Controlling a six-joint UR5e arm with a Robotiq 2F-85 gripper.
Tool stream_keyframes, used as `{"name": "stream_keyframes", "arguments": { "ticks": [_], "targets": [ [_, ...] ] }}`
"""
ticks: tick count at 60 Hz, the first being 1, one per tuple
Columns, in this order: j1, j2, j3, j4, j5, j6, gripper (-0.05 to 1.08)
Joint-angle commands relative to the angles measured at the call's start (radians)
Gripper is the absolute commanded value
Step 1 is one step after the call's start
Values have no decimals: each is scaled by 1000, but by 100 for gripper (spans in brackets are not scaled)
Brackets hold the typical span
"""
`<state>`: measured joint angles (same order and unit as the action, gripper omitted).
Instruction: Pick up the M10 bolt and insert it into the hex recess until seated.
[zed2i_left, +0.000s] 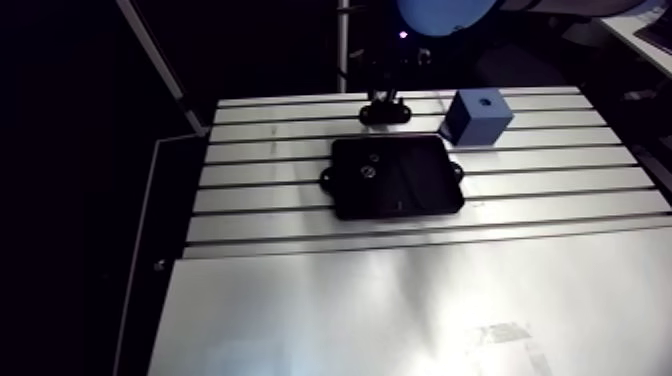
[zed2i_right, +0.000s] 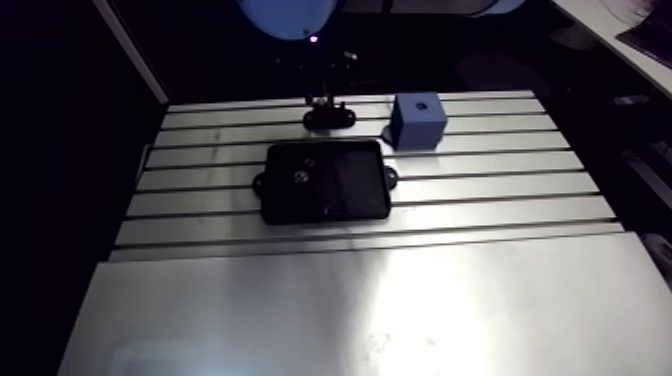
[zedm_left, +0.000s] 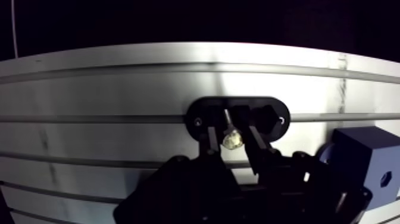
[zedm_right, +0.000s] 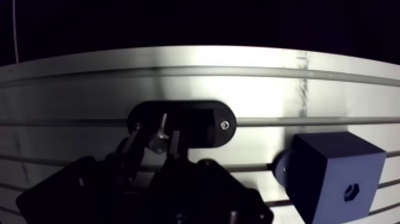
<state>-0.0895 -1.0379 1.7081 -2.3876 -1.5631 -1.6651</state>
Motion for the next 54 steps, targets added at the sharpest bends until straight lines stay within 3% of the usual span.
{"name": "stream_keyframes", "arguments": {
  "ticks": [1, 54],
  "targets": [
    [0, 0, 0, 0, -1, 0, 63],
    [2, 0, 0, 1, 1, 0, 69]
  ]
}}
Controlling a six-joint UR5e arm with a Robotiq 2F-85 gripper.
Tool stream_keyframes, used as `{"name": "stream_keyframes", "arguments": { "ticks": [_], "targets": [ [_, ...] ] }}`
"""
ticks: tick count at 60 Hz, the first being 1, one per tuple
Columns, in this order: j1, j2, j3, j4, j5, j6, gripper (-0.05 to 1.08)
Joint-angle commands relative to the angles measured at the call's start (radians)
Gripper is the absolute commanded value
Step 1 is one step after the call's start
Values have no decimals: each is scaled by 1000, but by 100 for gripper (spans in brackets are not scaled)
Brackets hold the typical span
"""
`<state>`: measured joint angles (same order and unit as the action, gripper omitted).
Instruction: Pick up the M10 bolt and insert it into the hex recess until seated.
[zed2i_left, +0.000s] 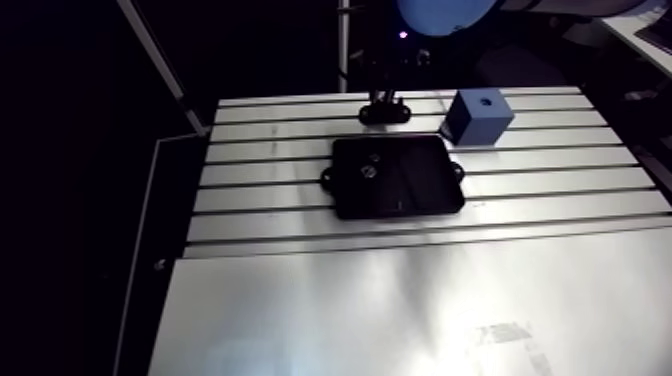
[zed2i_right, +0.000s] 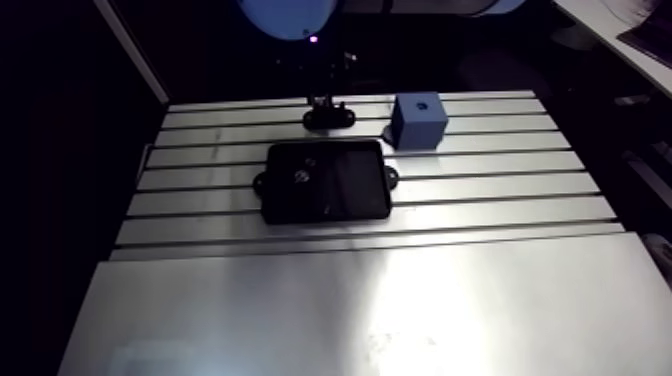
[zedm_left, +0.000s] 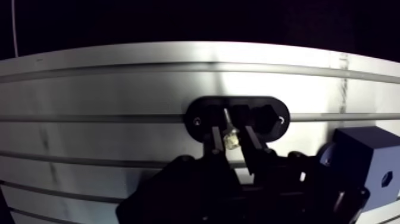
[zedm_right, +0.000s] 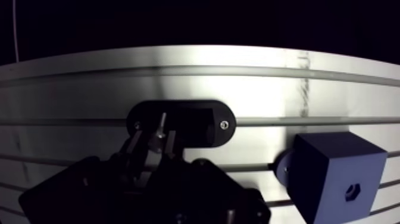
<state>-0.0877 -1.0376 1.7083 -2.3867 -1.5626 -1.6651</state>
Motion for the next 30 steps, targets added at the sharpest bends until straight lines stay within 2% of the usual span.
{"name": "stream_keyframes", "arguments": {
  "ticks": [1, 30],
  "targets": [
    [0, 0, 0, 0, 0, 0, 69],
    [-1, 0, 0, 0, 0, -2, 72]
  ]
}}
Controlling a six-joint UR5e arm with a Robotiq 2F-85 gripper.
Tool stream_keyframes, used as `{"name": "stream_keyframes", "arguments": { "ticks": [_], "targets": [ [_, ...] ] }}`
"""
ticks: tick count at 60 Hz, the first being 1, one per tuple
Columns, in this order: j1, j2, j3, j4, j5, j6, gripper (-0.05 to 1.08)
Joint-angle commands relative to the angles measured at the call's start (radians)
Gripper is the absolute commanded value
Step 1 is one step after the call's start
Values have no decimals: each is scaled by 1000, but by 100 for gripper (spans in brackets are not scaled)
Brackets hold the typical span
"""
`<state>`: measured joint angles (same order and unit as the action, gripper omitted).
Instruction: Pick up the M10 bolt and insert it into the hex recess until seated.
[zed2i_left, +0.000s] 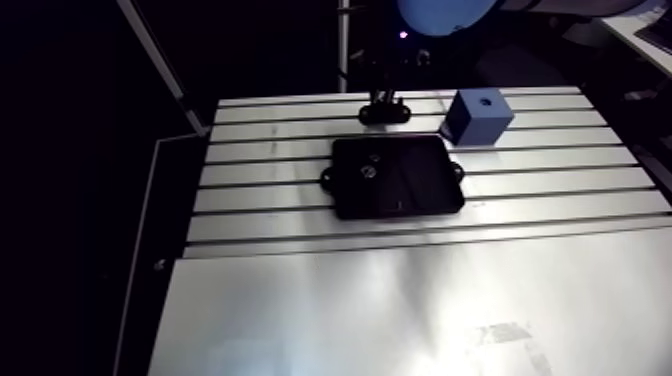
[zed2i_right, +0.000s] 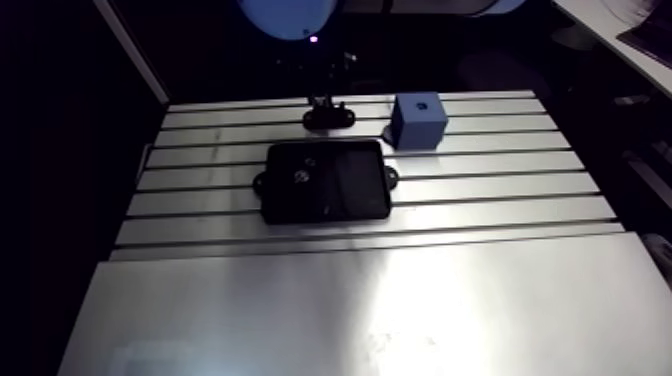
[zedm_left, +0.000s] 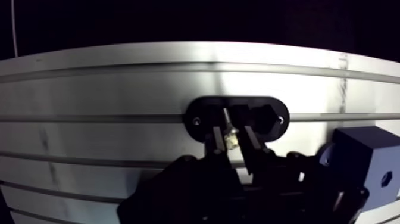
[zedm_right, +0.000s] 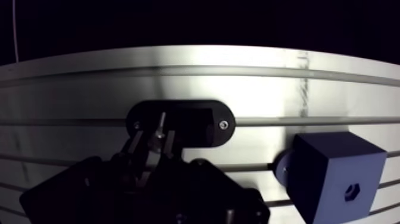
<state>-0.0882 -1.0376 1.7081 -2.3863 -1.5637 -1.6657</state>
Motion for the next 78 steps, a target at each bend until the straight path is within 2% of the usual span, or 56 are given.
{"name": "stream_keyframes", "arguments": {
  "ticks": [1, 22, 49, 68, 78],
  "targets": [
    [-1, 0, 0, 0, 1, -1, 73],
    [-1, -6, -4, 0, 7, -1, 74],
    [-2, -21, -22, 9, 6, -1, 75],
    [-10, -85, -81, 90, 6, -13, 77],
    [-10, -113, -139, 199, 11, -71, 82]
  ]
}}
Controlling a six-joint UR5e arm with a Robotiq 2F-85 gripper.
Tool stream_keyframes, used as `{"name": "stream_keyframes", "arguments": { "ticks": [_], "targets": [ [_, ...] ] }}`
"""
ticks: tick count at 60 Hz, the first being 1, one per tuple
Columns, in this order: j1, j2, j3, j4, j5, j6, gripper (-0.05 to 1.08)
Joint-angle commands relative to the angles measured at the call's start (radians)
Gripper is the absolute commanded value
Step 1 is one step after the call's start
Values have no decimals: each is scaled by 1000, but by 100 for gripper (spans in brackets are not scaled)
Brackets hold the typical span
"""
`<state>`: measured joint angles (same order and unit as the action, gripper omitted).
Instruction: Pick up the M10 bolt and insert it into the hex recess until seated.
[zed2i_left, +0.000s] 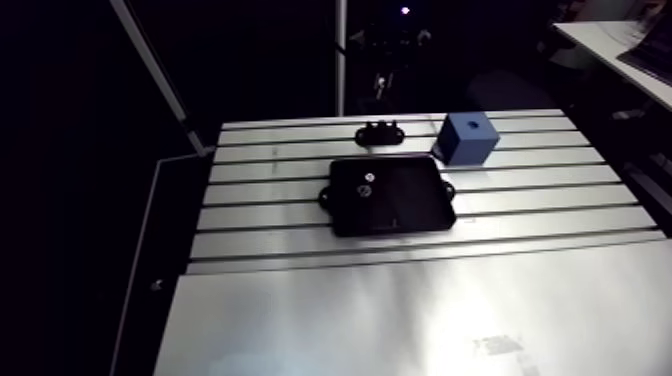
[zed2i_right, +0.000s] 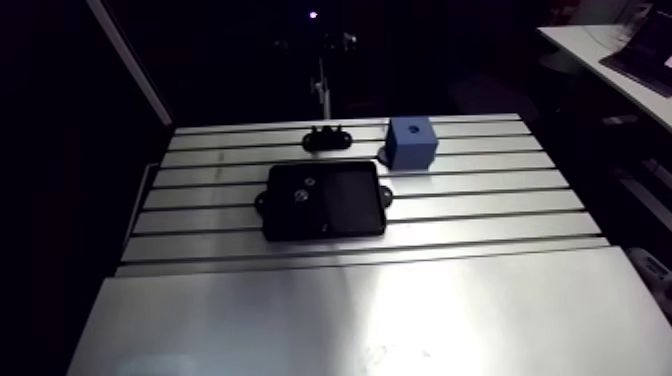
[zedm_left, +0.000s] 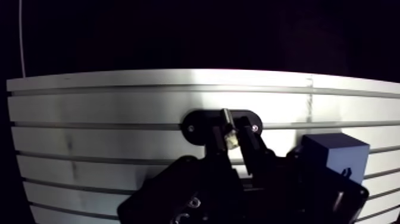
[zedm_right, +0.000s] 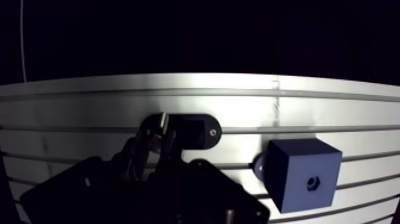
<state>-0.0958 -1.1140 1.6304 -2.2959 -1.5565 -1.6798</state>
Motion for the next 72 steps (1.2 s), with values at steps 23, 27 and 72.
{"name": "stream_keyframes", "arguments": {
  "ticks": [23, 27, 72],
  "targets": [
    [-79, -65, -219, 414, -7, -439, 86],
    [-94, -65, -243, 466, -6, -497, 86],
    [-188, -10, -326, 635, -131, -728, 86]
  ]
}}
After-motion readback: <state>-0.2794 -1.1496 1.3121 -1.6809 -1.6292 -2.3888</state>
